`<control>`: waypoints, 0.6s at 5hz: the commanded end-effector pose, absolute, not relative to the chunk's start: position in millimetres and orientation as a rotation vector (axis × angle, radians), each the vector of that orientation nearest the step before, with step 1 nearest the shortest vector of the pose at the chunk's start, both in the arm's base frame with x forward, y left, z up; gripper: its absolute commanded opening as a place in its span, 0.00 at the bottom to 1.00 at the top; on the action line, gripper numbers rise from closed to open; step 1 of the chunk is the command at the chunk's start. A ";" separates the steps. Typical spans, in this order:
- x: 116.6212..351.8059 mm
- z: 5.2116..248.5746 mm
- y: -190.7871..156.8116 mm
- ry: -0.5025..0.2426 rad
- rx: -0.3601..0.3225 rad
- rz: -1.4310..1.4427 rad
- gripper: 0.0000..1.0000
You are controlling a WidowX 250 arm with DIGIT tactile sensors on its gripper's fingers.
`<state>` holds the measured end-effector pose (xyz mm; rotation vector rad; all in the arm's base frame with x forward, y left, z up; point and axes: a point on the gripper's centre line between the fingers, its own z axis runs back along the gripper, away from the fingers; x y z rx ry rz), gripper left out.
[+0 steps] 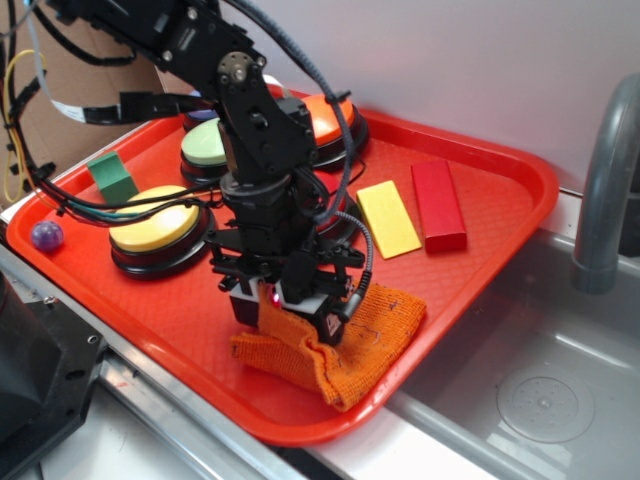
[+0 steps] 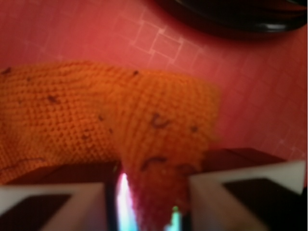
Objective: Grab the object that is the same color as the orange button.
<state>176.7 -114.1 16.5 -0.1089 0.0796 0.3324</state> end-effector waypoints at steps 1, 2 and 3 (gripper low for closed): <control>189.2 32.8 -113.4 0.023 -0.111 0.244 0.00; 188.0 55.0 -104.4 0.004 -0.064 0.233 0.00; 184.2 85.8 -90.6 -0.024 -0.045 0.220 0.00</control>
